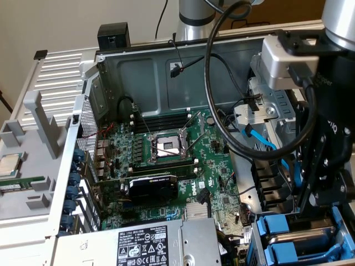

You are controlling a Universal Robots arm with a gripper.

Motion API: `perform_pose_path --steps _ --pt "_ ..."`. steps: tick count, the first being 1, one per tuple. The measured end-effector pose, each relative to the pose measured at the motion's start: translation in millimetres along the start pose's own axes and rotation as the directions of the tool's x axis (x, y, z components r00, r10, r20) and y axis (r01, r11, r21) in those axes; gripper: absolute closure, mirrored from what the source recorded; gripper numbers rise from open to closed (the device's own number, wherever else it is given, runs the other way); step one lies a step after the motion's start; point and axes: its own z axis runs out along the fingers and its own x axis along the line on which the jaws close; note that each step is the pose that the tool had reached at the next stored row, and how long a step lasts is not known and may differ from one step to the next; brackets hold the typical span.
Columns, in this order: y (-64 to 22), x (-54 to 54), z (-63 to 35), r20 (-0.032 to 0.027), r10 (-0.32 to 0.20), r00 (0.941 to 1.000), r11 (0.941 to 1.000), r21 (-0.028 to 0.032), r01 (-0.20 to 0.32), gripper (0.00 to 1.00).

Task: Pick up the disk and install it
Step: 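Insert the second disk wire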

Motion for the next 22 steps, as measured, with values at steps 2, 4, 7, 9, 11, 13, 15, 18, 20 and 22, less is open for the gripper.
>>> perform_pose_path --steps 2,4,7,9,11,13,15,18,20,22 --pt "0.0 0.0 0.2 0.0 0.0 1.0 1.0 0.0 0.0 0.83" --pt "0.0 0.0 0.3 0.0 0.0 1.0 1.0 0.0 0.0 0.83" --pt "0.0 -0.1 0.5 0.0002 0.0 1.0 1.0 0.0 0.0 0.83" --pt "-0.1 -0.1 0.7 0.0003 0.0 1.0 1.0 0.0 0.0 0.83" --pt "0.0 -0.1 0.8 0.0005 0.0 1.0 1.0 0.0 0.0 0.83" --pt "-0.1 -0.2 0.8 0.0011 0.0 1.0 1.0 0.0 0.0 0.83" --pt "-0.2 -0.1 0.7 0.0013 0.0 1.0 1.0 -0.0001 0.0 0.83" --pt "-0.2 -0.2 0.9 0.0017 0.0 1.0 1.0 -0.0001 0.0 0.83" --pt "-0.2 -0.2 1.0 0.0019 0.0 1.0 1.0 -0.0001 0.0 0.83" --pt "-0.2 -0.2 1.2 0.002 0.0 1.0 1.0 -0.0001 0.0 0.83"
